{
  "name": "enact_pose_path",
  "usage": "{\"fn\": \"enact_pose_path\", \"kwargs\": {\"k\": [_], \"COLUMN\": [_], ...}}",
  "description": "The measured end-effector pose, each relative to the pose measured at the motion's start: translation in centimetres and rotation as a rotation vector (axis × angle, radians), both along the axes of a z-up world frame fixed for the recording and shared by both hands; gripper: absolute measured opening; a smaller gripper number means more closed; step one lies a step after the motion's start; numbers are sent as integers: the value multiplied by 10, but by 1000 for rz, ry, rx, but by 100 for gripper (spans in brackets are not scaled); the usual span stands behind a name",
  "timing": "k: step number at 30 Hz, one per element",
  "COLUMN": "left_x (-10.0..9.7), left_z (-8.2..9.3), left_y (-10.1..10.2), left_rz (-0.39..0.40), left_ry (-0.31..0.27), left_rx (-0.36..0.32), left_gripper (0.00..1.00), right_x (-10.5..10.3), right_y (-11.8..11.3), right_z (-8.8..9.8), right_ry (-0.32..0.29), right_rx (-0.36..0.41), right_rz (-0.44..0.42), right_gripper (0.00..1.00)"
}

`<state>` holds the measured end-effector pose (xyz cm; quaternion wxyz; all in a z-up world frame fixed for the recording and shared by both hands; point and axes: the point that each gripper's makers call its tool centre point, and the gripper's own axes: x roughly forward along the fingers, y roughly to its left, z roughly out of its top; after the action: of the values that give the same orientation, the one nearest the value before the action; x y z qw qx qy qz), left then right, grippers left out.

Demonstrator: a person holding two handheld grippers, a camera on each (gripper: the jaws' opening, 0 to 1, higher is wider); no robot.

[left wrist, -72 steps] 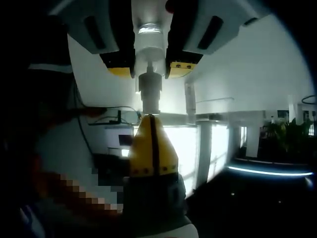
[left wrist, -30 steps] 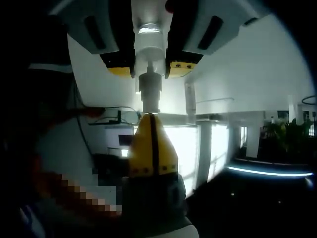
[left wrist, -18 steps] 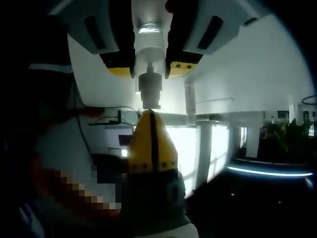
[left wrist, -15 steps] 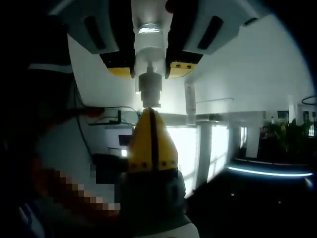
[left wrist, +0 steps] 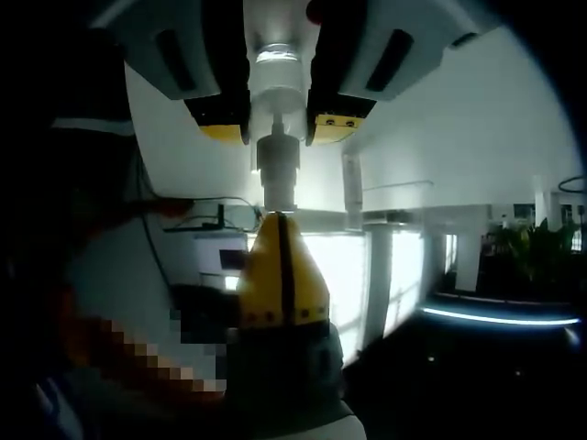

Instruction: Clamp pump bottle remove cover press pump head put on cover

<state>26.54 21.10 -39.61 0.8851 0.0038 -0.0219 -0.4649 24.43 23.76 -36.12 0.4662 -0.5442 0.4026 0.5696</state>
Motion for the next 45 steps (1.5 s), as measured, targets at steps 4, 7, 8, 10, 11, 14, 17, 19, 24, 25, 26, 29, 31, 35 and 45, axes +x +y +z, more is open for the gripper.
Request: {"fn": "enact_pose_path", "kwargs": {"k": [4,7,8,10,11,14,17,19,24,25,26,29,31,35,45], "left_x": [2,0,0,1,0,0,0,1,1,1,1,0,0,0,1], "left_z": [-1,0,0,-1,0,0,0,0,-1,0,0,0,0,0,0], "left_y": [1,0,0,1,0,0,0,1,0,0,0,0,0,0,0], "left_rz": [0,0,0,0,0,0,0,0,0,0,0,0,1,1,1], "left_ry": [-1,-1,-1,-1,-1,-1,-1,-1,-1,-1,-1,-1,-1,-2,0], "left_rx": [0,1,1,1,1,1,1,1,1,2,1,2,2,3,2], "left_gripper": [15,15,15,15,15,15,15,15,15,15,15,15,15,15,15], "right_x": [-1,-1,-2,-2,-2,-2,-1,-2,-1,-1,-1,-1,-1,-1,-1], "right_y": [-1,-1,-1,-1,-1,-1,-1,0,-1,-1,-1,0,0,0,0], "right_z": [0,0,0,0,0,0,0,0,0,0,0,0,0,0,-3], "right_ry": [2,1,0,-2,-3,-1,1,1,2,1,-1,-4,-5,-5,2], "right_rx": [3,4,4,2,1,1,1,0,-1,-1,-2,-5,-5,-4,-8], "right_rz": [-6,-6,-6,-3,2,0,0,0,-3,-4,-5,-1,-1,-2,-16], "right_gripper": [0,0,0,0,0,0,0,0,0,0,0,0,0,0,0]}}
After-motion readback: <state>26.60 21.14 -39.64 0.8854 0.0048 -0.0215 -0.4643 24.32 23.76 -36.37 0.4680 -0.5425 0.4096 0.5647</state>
